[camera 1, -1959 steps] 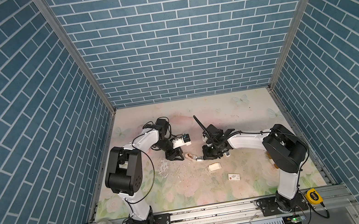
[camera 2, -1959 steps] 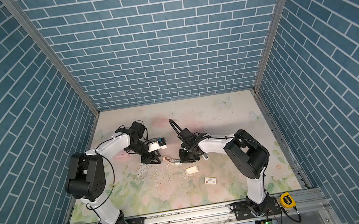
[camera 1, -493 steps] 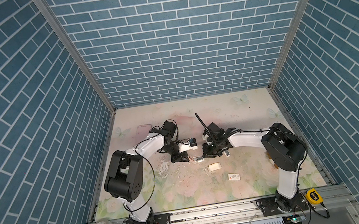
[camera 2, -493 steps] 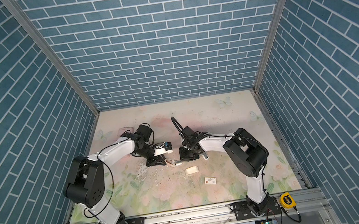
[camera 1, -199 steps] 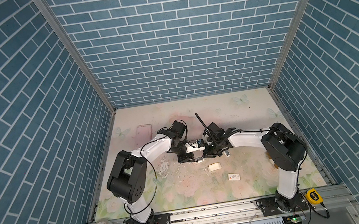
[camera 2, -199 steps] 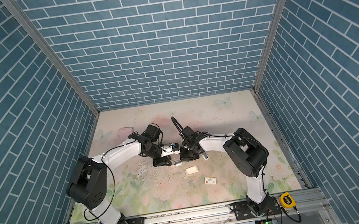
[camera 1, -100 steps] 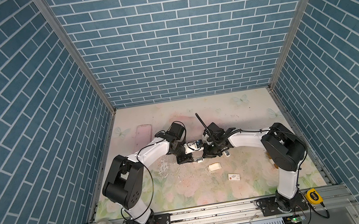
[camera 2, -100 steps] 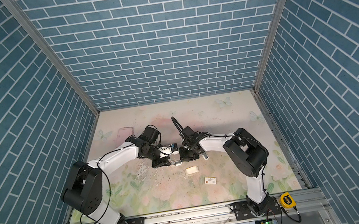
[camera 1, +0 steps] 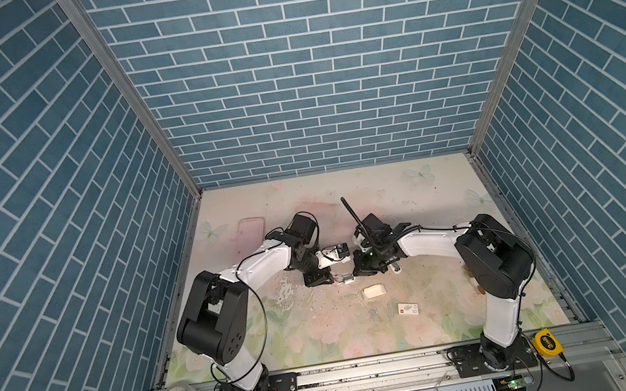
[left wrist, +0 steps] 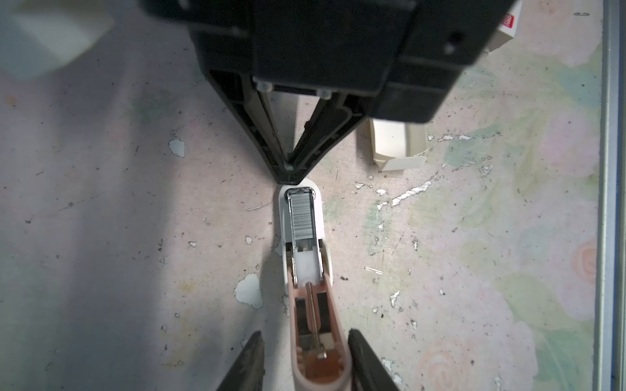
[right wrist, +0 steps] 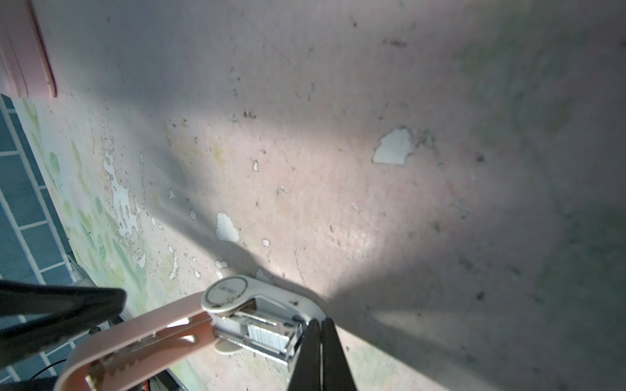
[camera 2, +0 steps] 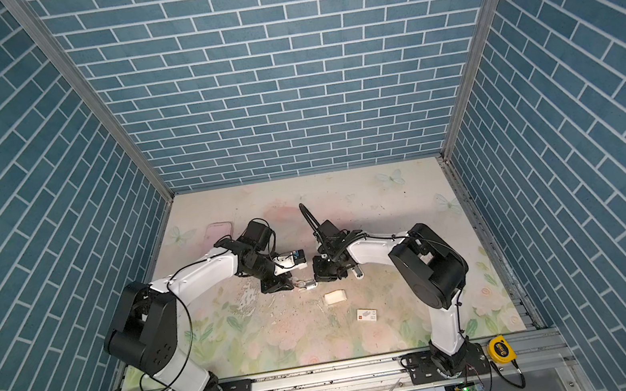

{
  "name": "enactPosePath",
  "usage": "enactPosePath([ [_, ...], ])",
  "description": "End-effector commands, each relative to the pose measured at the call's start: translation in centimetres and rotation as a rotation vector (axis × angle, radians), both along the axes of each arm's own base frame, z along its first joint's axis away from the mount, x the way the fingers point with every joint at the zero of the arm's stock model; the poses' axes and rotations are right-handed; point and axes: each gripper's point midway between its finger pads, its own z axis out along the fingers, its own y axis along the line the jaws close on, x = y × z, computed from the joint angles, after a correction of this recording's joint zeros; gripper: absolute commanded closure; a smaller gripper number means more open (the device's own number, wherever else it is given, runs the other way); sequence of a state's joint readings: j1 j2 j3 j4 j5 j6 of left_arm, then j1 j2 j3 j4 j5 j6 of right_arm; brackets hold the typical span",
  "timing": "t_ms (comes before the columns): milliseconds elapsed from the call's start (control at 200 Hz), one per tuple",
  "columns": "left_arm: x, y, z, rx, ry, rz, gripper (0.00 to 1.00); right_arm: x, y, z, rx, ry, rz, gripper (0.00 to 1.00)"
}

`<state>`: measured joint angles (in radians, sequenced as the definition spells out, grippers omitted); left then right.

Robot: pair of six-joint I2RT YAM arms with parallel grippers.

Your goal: Load the staples into the stapler

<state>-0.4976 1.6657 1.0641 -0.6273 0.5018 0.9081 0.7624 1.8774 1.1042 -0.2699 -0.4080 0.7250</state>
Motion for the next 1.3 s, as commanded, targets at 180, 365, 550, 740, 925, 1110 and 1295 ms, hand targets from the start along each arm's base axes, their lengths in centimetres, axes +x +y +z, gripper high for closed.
enactPosePath([
  [180, -1.3, 0.4, -0.3, -0.002, 0.047, -0.02, 0.65, -0.8, -1.2, -2.3, -0.074, 0.045, 0.009, 0.95],
  [365, -1.5, 0.4, -0.1, -0.008, 0.059, -0.029, 0.73, -0.8, -1.2, -2.4, -0.076, 0.046, 0.009, 0.95],
  [550, -1.1, -0.4, 0.7, -0.029, 0.084, -0.014, 0.86, -0.8, -1.3, -2.5, -0.08, 0.044, 0.008, 0.95],
  [740, -1.0, -1.0, 1.1, -0.043, 0.114, -0.01, 0.85, -0.7, -1.2, -2.5, -0.079, 0.043, 0.004, 0.95],
  [925, -1.3, -1.1, 0.5, -0.009, 0.116, -0.032, 0.83, -0.6, -1.2, -2.3, -0.075, 0.035, 0.005, 0.96],
  [1110, -1.5, -1.9, 0.3, -0.004, 0.126, -0.038, 0.83, -0.5, -1.0, -2.2, -0.068, 0.03, 0.003, 0.96],
  [1295, -1.5, -2.8, -0.2, 0.013, 0.122, -0.047, 0.84, -0.3, -0.9, -2.1, -0.062, 0.026, -0.015, 0.96],
])
